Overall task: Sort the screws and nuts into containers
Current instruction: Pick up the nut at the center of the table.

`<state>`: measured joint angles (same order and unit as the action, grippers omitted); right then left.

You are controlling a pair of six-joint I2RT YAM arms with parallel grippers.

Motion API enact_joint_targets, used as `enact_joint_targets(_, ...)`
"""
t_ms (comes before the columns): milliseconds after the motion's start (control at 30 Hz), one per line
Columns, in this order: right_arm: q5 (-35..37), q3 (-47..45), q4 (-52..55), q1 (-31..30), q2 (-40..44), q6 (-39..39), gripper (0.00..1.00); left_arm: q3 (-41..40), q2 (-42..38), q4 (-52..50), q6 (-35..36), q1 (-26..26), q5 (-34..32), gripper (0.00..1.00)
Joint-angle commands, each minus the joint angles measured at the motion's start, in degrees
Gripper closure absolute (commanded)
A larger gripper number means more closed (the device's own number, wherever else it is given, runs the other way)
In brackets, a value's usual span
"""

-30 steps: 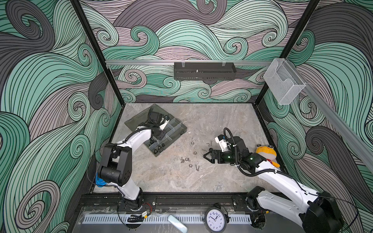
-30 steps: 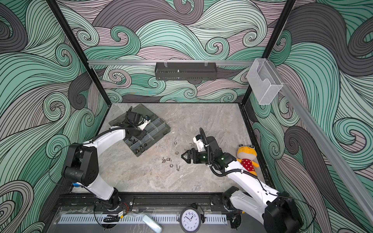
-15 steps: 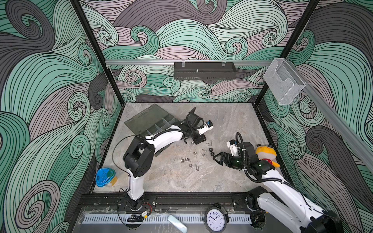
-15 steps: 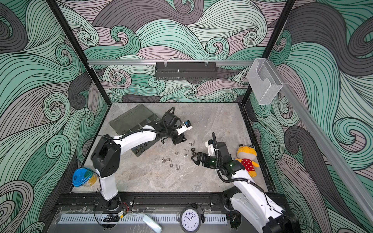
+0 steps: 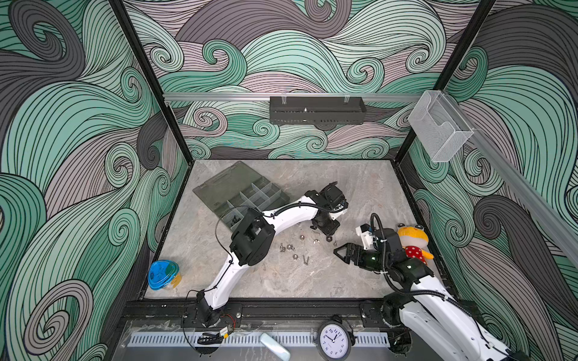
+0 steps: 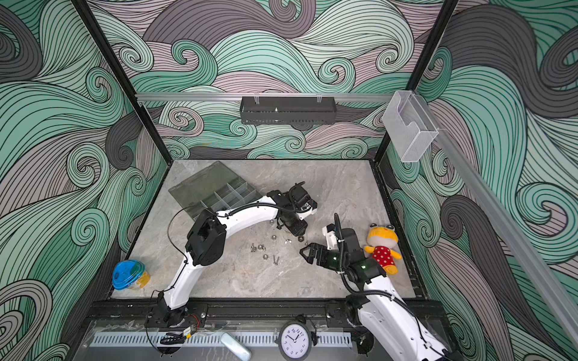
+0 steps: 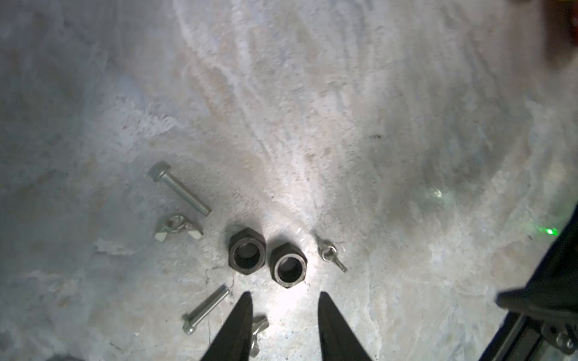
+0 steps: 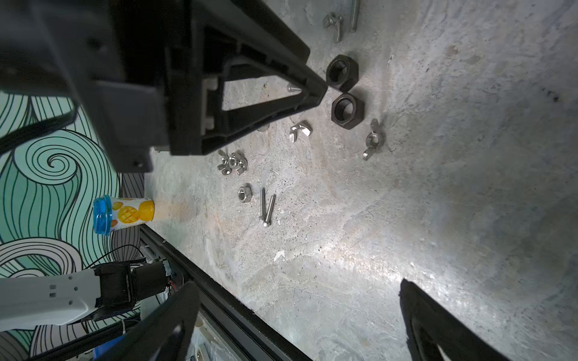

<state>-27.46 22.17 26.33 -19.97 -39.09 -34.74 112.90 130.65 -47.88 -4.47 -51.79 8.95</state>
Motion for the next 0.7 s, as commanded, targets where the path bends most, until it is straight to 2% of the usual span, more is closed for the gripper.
enact_joint_targets(0, -0.83, -0.28, 1.64, 0.37, 1.69, -0.26, 0.0, 4.4, 2.44, -4.64, -11.75, 0.66, -4.11, 0.61)
enact_joint_targets(100, -0.84, -0.89, 1.65, 0.37, 2.51, -0.32, 0.0, 6.24, 3.81, -6.51, -16.73, 0.64, -6.89, 0.61)
enact_joint_targets(200, -0.93, -1.24, 1.63, 0.36, 2.7, -0.47, 0.0, 6.53, 4.65, -6.39, -18.57, 0.69, -7.9, 0.61)
enact_joint_targets(433, -0.88, -1.17, 1.49, 0.45, 2.88, 0.05, 0.0, 16.29, 10.91, -14.0, -20.94, 0.7, -4.4, 0.59)
enact_joint_targets(667, -0.94, -0.99, 1.34, 0.45, 2.19, 0.82, 0.0, 16.34, 11.69, -14.99, -22.34, 0.49, -2.7, 0.58)
